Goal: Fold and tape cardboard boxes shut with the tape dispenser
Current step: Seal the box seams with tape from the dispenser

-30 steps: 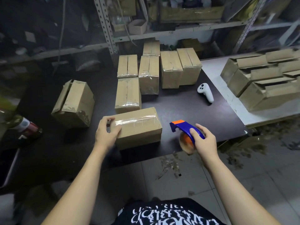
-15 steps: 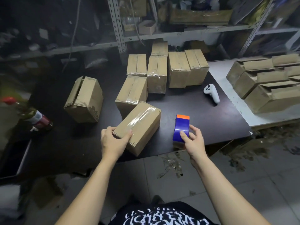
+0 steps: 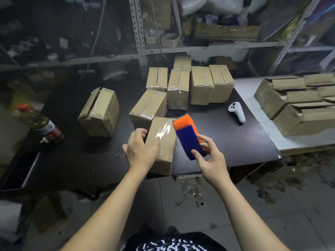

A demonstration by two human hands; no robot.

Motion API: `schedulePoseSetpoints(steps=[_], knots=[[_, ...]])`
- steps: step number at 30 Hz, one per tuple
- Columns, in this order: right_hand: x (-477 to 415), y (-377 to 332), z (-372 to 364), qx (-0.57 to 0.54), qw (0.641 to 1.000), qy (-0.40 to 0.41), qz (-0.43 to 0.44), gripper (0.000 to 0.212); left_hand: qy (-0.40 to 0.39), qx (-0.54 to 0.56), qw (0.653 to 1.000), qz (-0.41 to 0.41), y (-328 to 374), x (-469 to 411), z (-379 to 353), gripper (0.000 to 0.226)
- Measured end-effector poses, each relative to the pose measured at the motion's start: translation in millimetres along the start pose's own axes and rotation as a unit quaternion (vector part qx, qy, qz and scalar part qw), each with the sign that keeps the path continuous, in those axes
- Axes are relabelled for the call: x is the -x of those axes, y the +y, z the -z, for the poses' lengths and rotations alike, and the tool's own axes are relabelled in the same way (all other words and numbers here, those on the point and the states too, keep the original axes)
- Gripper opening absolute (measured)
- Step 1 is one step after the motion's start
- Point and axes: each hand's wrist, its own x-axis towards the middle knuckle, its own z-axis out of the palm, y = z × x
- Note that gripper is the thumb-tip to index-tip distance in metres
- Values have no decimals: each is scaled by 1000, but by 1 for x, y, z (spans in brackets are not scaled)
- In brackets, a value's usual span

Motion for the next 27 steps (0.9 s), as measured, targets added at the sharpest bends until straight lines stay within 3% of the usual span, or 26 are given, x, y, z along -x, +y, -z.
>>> schedulePoseSetpoints(steps=[2,6,14,19,27], knots=[[-1,-5,4,17,999,-22,24,57,-43,130,990,-34,17,-12,10,25],[-2,-15,6,29,996,-64,60,57,-207,272,940,-8,45,-34,32,25],[-3,-28,0,-6,992,-77,96,46,-248,288,925,-7,42,-52,60,17],[-2,-31,-4,-13,993,-86,83,44,-326,301,896,4,34,-64,80,29],[1,-41,-27,6,994,-71,84,28,-319,229,917,-66,37,-63,81,12]])
